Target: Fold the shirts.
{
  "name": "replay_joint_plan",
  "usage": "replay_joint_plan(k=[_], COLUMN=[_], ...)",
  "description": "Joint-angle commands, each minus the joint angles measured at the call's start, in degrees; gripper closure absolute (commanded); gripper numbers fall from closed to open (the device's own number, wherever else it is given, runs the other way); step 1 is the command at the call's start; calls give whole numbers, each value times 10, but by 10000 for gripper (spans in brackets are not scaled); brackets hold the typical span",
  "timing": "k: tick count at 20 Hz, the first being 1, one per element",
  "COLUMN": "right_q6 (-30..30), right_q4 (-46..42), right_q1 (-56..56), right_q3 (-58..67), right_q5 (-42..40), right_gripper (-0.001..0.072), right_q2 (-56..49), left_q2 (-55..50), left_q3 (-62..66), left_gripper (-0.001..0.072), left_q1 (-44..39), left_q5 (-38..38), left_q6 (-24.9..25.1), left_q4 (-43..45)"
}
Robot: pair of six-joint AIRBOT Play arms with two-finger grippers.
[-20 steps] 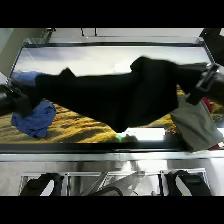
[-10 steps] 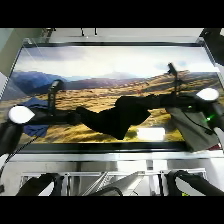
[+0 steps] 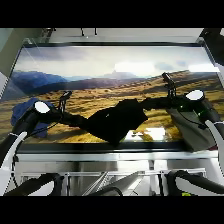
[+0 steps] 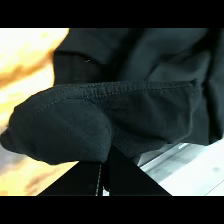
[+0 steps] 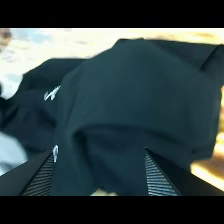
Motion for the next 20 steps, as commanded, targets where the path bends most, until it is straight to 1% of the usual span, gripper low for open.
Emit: replay_joint_plan(k=[1, 3, 4, 5, 7, 8, 10, 12, 13, 15, 20], right_q6=[66, 75, 75, 75, 75, 75, 75, 75, 75, 75, 84], right_q4=[-29, -29, -29, -31, -33, -34, -44, -44, -44, -45, -64], right_q1=[26, 87, 116, 144, 166, 166, 160, 153, 148, 137, 133], right_q3=[-7, -27, -33, -34, -34, -34, -33, -29, -25, -21, -21], right_q5=[64, 41, 15, -16, -72, -83, -76, -67, -63, -56, -57], right_gripper=[104, 106, 125, 125, 125, 124, 126, 127, 156, 243, 242], right_q2=[6, -6, -17, -33, -68, -85, -103, -98, -89, -70, -88], left_q2=[-16, -16, -16, -16, -16, -16, -16, -16, -16, -16, -16], left_q3=[1, 1, 1, 1, 1, 1, 1, 1, 1, 1, 1], left_gripper=[689, 689, 689, 689, 689, 689, 689, 689, 689, 689, 689], left_q1=[14, 14, 14, 14, 14, 14, 14, 14, 14, 14, 14], left_q5=[1, 2, 2, 0, -8, -10, -12, -15, -15, -13, -13], left_q6=[20, 24, 24, 24, 24, 24, 24, 24, 24, 24, 24], left_q4=[1, 0, 0, 0, 0, 1, 1, 1, 1, 1, 1])
